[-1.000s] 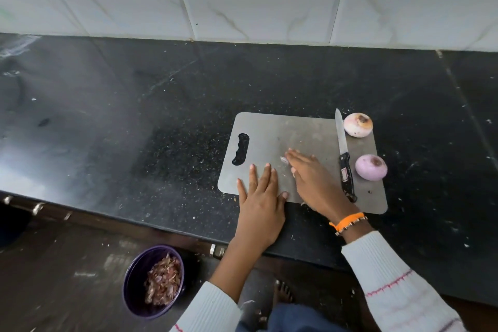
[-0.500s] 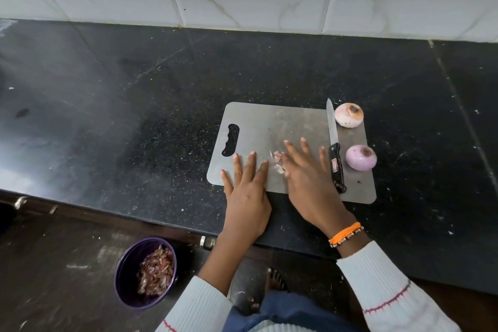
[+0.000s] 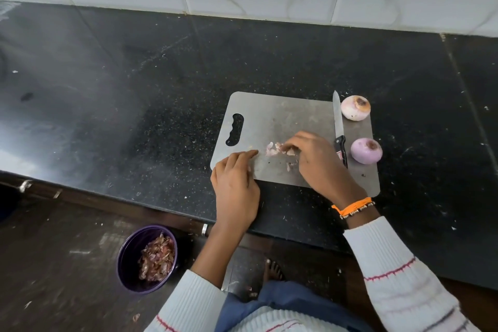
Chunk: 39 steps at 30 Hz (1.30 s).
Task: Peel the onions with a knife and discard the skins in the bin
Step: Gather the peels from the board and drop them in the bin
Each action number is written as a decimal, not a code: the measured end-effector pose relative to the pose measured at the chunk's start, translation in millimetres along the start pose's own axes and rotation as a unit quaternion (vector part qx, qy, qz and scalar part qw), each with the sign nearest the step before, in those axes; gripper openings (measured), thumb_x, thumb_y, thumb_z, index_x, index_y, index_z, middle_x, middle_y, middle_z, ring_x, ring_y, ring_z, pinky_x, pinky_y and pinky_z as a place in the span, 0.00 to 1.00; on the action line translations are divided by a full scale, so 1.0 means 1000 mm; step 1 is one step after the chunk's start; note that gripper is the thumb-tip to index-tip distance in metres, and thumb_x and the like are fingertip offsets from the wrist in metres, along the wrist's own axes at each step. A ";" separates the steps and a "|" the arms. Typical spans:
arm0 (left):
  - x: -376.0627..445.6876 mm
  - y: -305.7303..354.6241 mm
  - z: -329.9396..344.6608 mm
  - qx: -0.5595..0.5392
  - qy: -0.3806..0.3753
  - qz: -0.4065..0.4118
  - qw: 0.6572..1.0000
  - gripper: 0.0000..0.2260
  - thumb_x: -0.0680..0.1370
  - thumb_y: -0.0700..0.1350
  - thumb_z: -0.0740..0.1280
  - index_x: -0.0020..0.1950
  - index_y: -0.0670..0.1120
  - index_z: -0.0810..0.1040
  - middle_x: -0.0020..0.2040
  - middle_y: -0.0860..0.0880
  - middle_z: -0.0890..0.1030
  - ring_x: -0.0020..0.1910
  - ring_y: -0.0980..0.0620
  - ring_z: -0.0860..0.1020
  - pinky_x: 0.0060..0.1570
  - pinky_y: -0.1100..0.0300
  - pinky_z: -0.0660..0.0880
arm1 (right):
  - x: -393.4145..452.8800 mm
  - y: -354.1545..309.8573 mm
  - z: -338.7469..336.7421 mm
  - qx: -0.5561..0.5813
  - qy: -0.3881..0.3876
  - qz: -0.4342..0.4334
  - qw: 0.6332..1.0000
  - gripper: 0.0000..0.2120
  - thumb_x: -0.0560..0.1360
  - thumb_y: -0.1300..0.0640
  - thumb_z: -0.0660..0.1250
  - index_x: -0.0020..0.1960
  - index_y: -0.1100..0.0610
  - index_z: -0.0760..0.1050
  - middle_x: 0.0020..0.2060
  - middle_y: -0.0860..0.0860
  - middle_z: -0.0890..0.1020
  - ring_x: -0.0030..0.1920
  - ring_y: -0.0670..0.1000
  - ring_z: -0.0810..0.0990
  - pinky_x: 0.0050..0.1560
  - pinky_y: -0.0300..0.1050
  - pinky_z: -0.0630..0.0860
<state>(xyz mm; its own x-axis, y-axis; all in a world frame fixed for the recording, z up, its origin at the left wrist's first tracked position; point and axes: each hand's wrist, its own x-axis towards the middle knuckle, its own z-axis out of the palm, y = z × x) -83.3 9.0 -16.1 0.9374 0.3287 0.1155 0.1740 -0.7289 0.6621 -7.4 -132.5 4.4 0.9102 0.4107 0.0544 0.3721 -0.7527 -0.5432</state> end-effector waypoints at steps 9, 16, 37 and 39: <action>-0.002 -0.007 -0.008 -0.017 0.069 -0.050 0.996 0.22 0.68 0.29 0.56 0.59 0.44 0.70 0.61 0.50 0.73 0.58 0.45 0.65 0.53 0.56 0.58 | -0.002 -0.036 0.056 -0.258 -0.101 -0.083 0.957 0.27 0.78 0.41 0.41 0.75 0.47 0.52 0.77 0.51 0.44 0.74 0.64 0.35 0.64 0.67 0.28; -0.007 -0.005 -0.002 -0.012 0.042 -0.039 0.998 0.24 0.68 0.29 0.55 0.61 0.46 0.70 0.61 0.52 0.72 0.58 0.47 0.65 0.56 0.53 0.60 | -0.030 -0.011 0.030 -0.276 -0.004 0.052 0.960 0.32 0.78 0.41 0.47 0.76 0.58 0.51 0.77 0.56 0.46 0.74 0.65 0.40 0.67 0.69 0.37; -0.008 0.007 0.005 -0.070 0.006 -0.007 0.998 0.26 0.69 0.27 0.55 0.62 0.46 0.70 0.55 0.52 0.77 0.51 0.51 0.68 0.52 0.58 0.61 | -0.018 -0.015 0.020 -0.161 -0.067 -0.061 0.983 0.28 0.76 0.70 0.56 0.74 0.59 0.55 0.74 0.55 0.58 0.74 0.56 0.54 0.72 0.45 0.56; -0.006 0.006 0.004 -0.086 0.010 0.002 0.996 0.25 0.68 0.27 0.55 0.61 0.46 0.70 0.54 0.52 0.77 0.52 0.48 0.71 0.53 0.55 0.65 | -0.027 -0.017 0.022 -0.176 -0.055 -0.069 0.980 0.28 0.75 0.70 0.57 0.73 0.61 0.57 0.72 0.57 0.61 0.73 0.57 0.58 0.71 0.45 0.59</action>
<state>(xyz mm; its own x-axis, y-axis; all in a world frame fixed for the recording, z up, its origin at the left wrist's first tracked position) -86.7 -0.5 -15.9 0.9316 0.3385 0.1322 0.1137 -0.6171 0.7786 -42.3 -119.5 -6.6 0.8287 0.5597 0.0060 0.5480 -0.8091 -0.2125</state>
